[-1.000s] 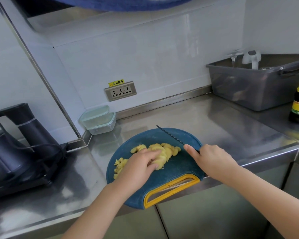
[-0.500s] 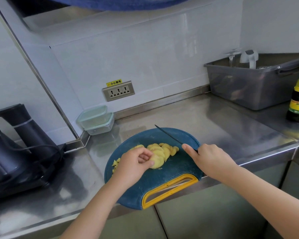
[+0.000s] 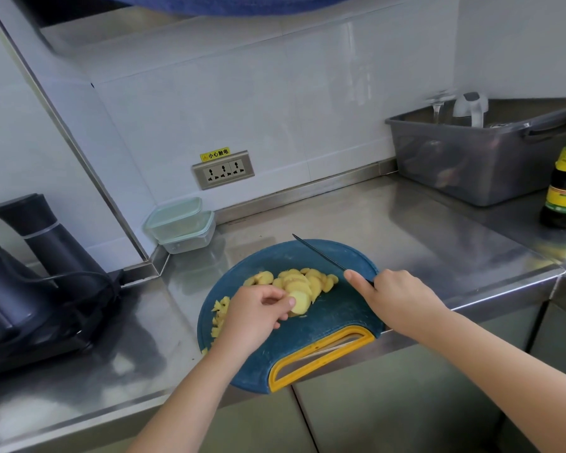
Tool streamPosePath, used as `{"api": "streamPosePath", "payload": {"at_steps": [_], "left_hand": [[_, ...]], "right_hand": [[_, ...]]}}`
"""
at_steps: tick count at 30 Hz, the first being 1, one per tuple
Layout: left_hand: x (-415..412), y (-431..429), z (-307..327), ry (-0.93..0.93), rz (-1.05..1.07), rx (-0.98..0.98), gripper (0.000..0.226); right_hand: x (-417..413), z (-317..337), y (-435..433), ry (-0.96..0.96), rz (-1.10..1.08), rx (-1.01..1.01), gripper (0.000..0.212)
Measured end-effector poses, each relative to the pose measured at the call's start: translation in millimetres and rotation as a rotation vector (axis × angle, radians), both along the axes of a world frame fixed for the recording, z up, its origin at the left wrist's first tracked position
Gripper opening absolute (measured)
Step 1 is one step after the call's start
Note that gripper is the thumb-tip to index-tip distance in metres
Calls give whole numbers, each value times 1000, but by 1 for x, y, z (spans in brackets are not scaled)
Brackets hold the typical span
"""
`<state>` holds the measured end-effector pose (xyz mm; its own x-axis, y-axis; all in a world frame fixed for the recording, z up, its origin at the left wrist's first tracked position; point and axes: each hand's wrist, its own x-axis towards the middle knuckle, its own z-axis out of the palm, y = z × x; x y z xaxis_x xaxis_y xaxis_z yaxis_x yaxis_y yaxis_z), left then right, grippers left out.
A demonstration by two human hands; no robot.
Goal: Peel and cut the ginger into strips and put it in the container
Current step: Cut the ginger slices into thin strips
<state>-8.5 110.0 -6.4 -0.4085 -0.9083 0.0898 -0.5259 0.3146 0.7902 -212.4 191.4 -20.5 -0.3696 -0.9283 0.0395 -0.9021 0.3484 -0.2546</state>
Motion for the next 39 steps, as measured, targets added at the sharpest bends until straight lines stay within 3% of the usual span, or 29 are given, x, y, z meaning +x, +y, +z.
{"api": "streamPosePath", "payload": {"at_steps": [3, 7, 12, 15, 18, 23, 29, 34, 39], "left_hand": [[-5, 2, -5, -85, 26, -104, 20], [-9, 6, -6, -230, 22, -290, 26], [-9, 11, -5, -342, -21, -347, 34], [-9, 12, -9, -353, -38, -302, 47], [-9, 10, -7, -351, -61, -271, 37], [-11, 1, 0, -311, -89, -224, 22], [-16, -23, 21, -363, -222, -123, 42], [-14, -24, 14, -437, -229, -309, 41], [-7, -16, -4, -456, -243, -515, 39]], "right_hand": [[1, -1, 0, -47, -7, -11, 62], [-1, -1, 2, -90, -10, -28, 77], [1, -2, -2, -68, -12, -53, 63], [-1, -6, -4, -49, 2, -63, 68], [-2, -9, -5, -85, 4, -85, 89], [-1, -6, -4, -79, -1, -83, 88], [1, 1, 5, -134, -45, -38, 78], [3, 3, 3, -55, -38, -29, 60], [1, -3, 1, -56, -13, -42, 68]]}}
